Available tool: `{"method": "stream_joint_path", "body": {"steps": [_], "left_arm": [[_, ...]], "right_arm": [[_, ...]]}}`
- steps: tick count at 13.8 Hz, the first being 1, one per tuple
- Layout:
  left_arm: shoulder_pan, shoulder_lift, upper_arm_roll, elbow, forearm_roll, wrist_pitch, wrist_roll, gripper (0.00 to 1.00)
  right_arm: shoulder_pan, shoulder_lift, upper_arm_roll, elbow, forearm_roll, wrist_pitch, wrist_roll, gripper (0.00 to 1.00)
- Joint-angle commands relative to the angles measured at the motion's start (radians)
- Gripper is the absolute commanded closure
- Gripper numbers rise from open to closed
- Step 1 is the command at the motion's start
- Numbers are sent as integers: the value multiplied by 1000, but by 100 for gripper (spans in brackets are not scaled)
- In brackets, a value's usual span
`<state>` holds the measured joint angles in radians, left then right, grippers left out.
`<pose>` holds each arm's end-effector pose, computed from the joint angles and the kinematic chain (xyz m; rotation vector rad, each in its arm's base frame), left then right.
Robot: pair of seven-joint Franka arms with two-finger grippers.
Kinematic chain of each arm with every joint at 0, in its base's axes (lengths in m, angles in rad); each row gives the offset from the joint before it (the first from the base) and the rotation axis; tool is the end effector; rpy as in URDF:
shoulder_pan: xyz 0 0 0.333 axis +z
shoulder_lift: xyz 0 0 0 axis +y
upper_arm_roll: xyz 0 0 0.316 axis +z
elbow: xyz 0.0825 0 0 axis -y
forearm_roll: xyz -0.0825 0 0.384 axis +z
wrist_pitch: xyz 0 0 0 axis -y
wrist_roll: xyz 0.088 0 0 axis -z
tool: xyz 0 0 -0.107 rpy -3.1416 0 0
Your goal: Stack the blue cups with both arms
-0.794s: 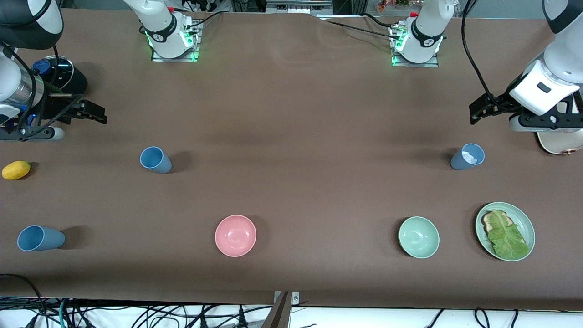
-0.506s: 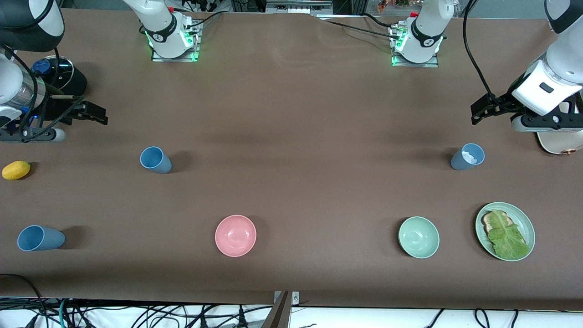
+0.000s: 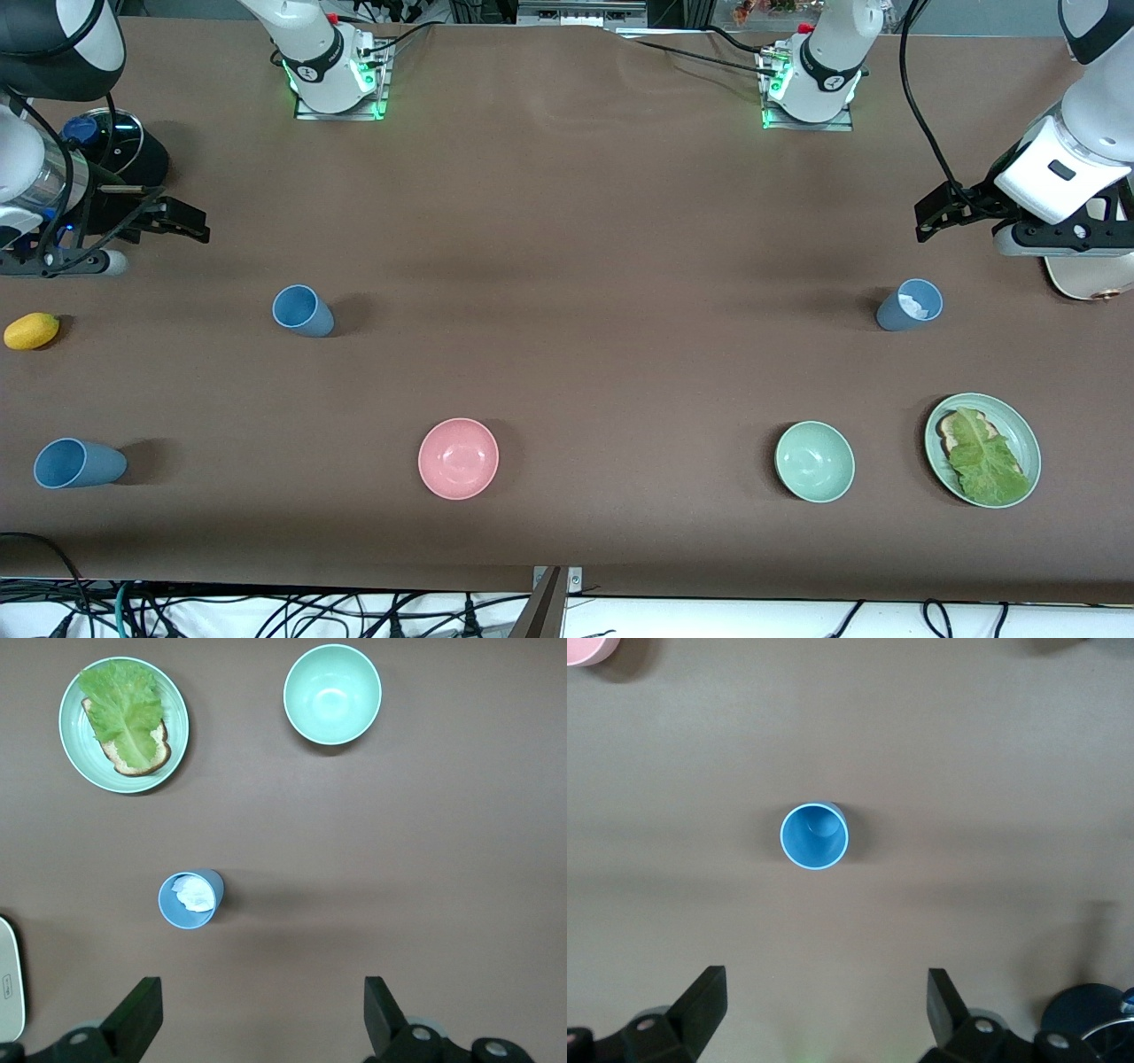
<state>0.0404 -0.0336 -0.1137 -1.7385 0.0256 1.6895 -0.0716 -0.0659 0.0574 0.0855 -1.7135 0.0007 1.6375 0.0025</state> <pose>0.5485 -0.0387 0.5736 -3.1113 0.0075 0.0210 0.5661 0.0101 0.5306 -3.1304 -0.0269 0.2089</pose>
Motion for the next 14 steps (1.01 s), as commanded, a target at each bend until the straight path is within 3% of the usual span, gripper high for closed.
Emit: {"method": "stream_joint_path", "body": {"steps": [1, 14], "left_arm": [[-8, 0, 6, 16, -24, -16, -8, 0], [-7, 4, 6, 20, -26, -31, -2, 0]], "right_arm": [[-15, 7, 16, 20, -2, -13, 8, 0], [-15, 5, 16, 20, -2, -13, 10, 0]]}}
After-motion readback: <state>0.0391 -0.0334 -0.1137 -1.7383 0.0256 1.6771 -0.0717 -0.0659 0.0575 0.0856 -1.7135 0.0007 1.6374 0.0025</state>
